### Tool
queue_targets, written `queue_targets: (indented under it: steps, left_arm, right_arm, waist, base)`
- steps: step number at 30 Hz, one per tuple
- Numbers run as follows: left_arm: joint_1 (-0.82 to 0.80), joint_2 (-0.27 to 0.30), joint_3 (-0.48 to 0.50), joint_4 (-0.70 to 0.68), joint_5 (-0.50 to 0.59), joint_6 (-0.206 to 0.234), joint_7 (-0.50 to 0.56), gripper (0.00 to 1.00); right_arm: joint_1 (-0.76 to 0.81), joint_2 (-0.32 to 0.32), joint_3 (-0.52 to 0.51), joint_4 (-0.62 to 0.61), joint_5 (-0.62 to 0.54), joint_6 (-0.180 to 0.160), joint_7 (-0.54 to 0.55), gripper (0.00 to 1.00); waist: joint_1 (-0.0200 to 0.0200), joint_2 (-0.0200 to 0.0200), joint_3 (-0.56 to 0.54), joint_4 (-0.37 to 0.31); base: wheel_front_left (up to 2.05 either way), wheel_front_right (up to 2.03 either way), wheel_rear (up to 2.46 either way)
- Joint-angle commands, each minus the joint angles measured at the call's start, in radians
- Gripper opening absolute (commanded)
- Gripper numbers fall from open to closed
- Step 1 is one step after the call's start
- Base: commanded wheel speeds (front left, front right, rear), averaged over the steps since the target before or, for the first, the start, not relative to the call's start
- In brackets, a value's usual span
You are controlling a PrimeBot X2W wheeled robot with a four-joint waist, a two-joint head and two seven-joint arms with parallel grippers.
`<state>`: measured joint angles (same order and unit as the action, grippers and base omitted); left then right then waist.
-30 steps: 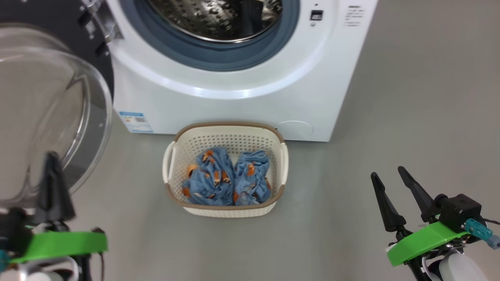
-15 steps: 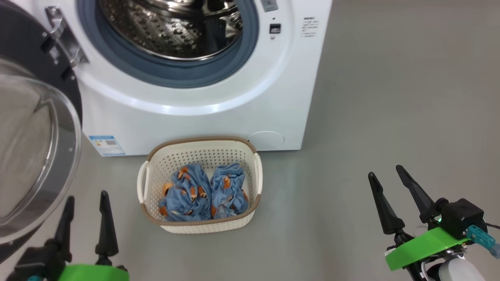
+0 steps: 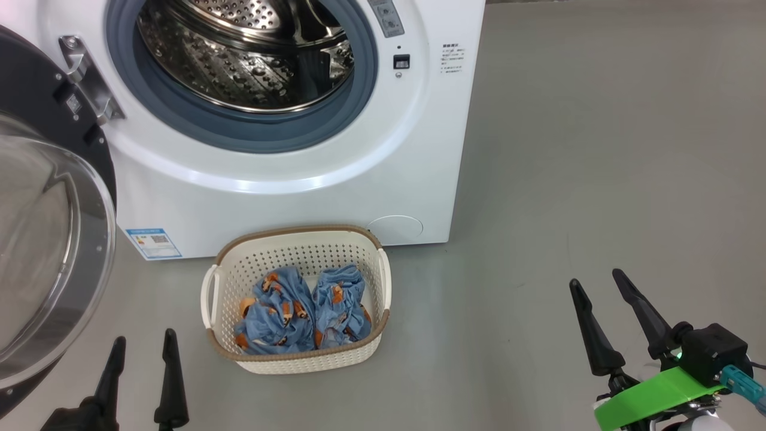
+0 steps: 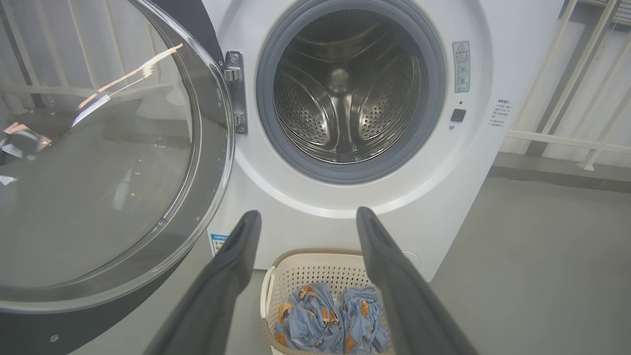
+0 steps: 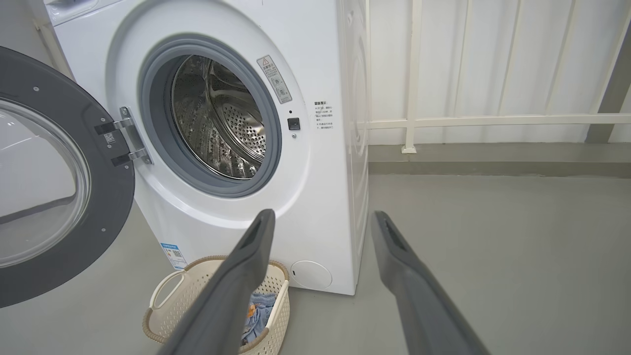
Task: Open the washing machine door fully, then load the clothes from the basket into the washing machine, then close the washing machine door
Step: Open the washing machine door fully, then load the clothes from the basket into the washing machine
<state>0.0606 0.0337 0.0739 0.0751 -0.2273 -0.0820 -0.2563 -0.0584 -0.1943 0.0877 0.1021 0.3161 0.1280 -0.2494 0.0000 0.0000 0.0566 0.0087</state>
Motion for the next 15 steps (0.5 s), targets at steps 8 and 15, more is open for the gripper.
queue_targets:
  steps: [8, 15]
  left_arm:
    - [-0.033, 0.017, 0.044, -0.018, 0.002, 0.001, -0.006, 1.0]
    - [-0.046, 0.017, 0.061, -0.001, 0.015, 0.003, -0.006, 1.0]
  right_arm:
    - [-0.002, -0.005, 0.015, 0.002, -0.017, 0.003, -0.012, 1.0]
    - [-0.011, -0.004, 0.019, 0.018, -0.016, 0.003, -0.012, 1.0]
  waist:
    - [0.0, 0.0, 0.0, 0.013]
    - [0.0, 0.0, 0.008, 0.017]
  base:
    - [0.0, 0.0, 0.0]
    - [0.0, 0.0, 0.0]
